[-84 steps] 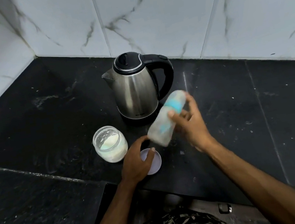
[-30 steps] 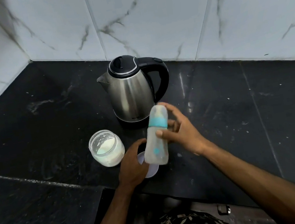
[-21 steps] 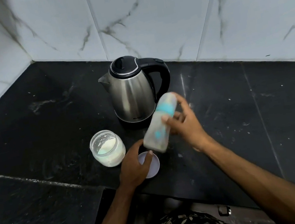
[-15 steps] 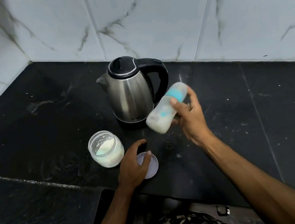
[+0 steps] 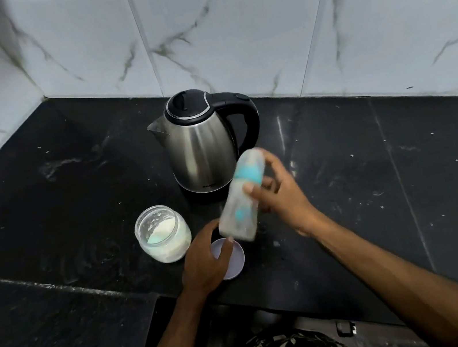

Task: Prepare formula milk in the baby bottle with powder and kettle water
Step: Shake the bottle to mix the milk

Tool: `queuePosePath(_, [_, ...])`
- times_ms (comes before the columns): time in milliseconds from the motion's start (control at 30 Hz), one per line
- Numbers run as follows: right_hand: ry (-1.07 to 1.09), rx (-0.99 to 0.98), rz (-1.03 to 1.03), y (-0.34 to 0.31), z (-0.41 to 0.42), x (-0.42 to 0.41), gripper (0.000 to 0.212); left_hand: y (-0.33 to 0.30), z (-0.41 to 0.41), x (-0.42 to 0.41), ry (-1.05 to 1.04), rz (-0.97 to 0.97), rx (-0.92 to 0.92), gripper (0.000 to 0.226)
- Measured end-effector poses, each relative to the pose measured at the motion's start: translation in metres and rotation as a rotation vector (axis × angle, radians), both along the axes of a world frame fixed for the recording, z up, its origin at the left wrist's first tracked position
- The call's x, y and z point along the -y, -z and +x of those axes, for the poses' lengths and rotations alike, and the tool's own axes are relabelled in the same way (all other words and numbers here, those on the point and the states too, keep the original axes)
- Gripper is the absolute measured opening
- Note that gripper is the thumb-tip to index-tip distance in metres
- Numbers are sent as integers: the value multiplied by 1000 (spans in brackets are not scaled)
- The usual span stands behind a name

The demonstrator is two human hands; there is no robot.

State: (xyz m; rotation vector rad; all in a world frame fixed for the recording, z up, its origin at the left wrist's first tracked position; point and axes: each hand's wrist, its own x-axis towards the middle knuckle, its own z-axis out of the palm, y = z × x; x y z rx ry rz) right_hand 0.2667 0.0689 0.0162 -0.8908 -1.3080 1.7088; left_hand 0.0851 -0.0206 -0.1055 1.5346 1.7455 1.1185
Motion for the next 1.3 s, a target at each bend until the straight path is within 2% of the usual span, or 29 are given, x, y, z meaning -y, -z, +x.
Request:
queuePosePath(67, [-128, 67, 42, 3, 2, 3, 71, 0, 0, 0, 15, -7, 45, 49])
queuePosePath(200, [269, -213, -86, -6, -1, -14, 57, 1, 1, 0, -30, 5, -26, 53])
queuePosePath(233, [296, -255, -103, -5, -1, -15, 57, 2, 1, 0, -31, 4, -25, 53])
queuePosePath(267, [264, -230, -90, -5, -1, -12, 60, 2, 0, 0, -31, 1, -29, 53])
queuePosePath(367, [-50, 46, 20, -1, 3, 3, 72, 2, 0, -1, -4, -13, 18, 51])
queuePosePath(400, [-89, 79, 47, 0, 4, 3, 73, 2, 0, -1, 1, -12, 30, 50])
queuePosePath(467, [60, -17, 15, -3, 3, -4, 71, 2, 0, -1, -16, -1, -13, 50])
queuePosePath(533, [283, -217, -93, -3, 2, -15, 67, 2, 0, 0, -29, 4, -39, 52])
queuePosePath(567, [320, -267, -115, -1, 1, -16, 67, 2, 1, -1, -29, 3, -38, 53])
queuePosePath(600, [294, -240, -103, -1, 1, -13, 68, 2, 1, -1, -31, 0, -41, 53])
queuePosePath(700, [-29, 44, 26, 2, 4, 3, 72, 1, 0, -1, -12, -15, 11, 52])
queuePosePath(733, [-77, 78, 57, 2, 5, 4, 73, 1, 0, -1, -4, -18, 27, 51])
queuePosePath(800, [53, -8, 37, -4, 4, -4, 73, 2, 0, -1, -12, -5, -9, 50])
queuePosePath(867, [261, -188, -54, -7, 3, -16, 69, 1, 1, 0, -25, 0, -37, 52])
queuePosePath(900, [299, -247, -75, -6, 2, -19, 69, 1, 2, 0, -29, -3, -35, 53])
queuePosePath(967, [208, -175, -35, -5, 1, -11, 66, -1, 2, 0, -29, -5, -26, 53])
queuePosePath(1067, [-107, 61, 95, 0, 2, 5, 69, -2, 1, 0, 5, -9, 56, 49])
queuePosePath(1100, [-98, 47, 105, 0, 3, 2, 70, -2, 1, 0, 1, -8, 48, 49])
queuePosePath(1233, [313, -239, -70, -4, 1, -18, 71, 0, 2, 0, -35, 0, -37, 49])
queuePosePath(1300, [271, -214, -62, 1, 1, -13, 71, -1, 2, 0, -31, -6, -36, 50])
